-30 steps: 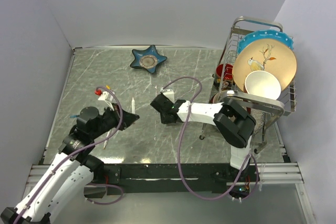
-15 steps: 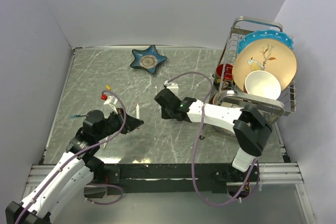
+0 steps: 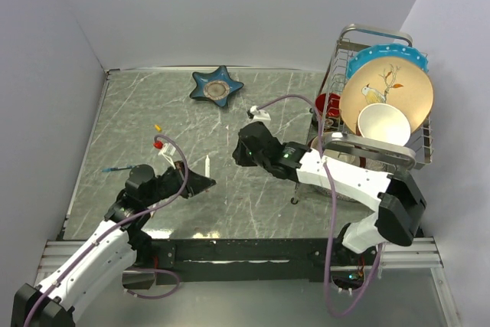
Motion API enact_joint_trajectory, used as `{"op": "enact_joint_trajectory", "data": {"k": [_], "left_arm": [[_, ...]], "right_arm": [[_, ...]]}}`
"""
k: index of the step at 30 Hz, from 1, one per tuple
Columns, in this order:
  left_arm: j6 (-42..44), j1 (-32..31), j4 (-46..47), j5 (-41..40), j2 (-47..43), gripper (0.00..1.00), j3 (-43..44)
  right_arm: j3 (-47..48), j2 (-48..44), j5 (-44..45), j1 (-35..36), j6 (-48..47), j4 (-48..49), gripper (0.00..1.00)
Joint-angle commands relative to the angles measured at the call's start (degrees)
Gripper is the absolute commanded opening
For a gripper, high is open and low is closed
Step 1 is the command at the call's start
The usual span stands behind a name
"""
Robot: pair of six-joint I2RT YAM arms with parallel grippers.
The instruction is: Insert the pens into the pen caps
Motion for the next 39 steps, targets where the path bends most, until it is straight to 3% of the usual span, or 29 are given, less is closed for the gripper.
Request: {"op": "enact_joint_trajectory", "data": {"k": [1,13,39], "left_arm": [[-2.3,-0.7,7.4,2.9,0.2,0.01,-1.0],[-4.3,-4.1,11.8,1.9,1.2,0.01,-2.1],[-5.9,-4.5,16.5,6.0,1.1,0.01,-2.0]], "right_arm": [[-1.6,-5.5,-1.4,0.1,2.8,5.0,0.05],[-1.4,-8.4,-3.1,1.0,4.5,9.5,0.04],[-3.2,-12.4,-3.5,3.0,5.4,15.1,0.03]]}}
